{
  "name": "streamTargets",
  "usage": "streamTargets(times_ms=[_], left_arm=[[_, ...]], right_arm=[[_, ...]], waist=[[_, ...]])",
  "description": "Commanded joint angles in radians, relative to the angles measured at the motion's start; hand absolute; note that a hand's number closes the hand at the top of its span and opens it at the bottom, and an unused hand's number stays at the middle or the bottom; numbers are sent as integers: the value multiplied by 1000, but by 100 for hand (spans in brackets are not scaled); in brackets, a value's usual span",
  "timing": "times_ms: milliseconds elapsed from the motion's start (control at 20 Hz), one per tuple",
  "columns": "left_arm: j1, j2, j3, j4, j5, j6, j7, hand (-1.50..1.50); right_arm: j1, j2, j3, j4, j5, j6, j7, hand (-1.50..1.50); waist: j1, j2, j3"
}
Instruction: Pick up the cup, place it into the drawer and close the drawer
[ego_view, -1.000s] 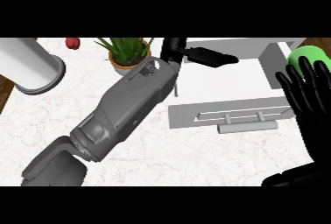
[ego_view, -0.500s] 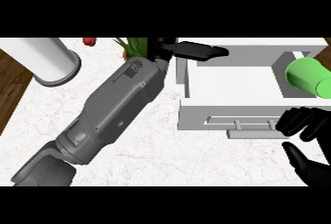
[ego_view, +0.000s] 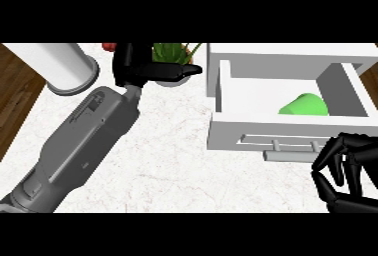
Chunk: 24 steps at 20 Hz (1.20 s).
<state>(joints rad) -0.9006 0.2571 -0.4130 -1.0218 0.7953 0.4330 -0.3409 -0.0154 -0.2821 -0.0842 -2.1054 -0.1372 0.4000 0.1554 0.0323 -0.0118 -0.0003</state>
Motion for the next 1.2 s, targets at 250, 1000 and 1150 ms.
streamTargets(times_ms=[250, 1000, 1150], left_arm=[[343, 195, 60, -328, 15, -80, 49, -150], [729, 322, 213, -499, 66, -314, -29, -150], [772, 343, 236, -561, 62, -319, 3, -150]], right_arm=[[-69, 43, 124, 116, 270, -60, -31, 150], [-136, -10, 323, 538, 828, -231, -361, 150], [-224, 18, 303, 719, 873, -281, -386, -150]], waist=[[-9, 9, 0], [-16, 12, 0], [-10, 13, 1]])
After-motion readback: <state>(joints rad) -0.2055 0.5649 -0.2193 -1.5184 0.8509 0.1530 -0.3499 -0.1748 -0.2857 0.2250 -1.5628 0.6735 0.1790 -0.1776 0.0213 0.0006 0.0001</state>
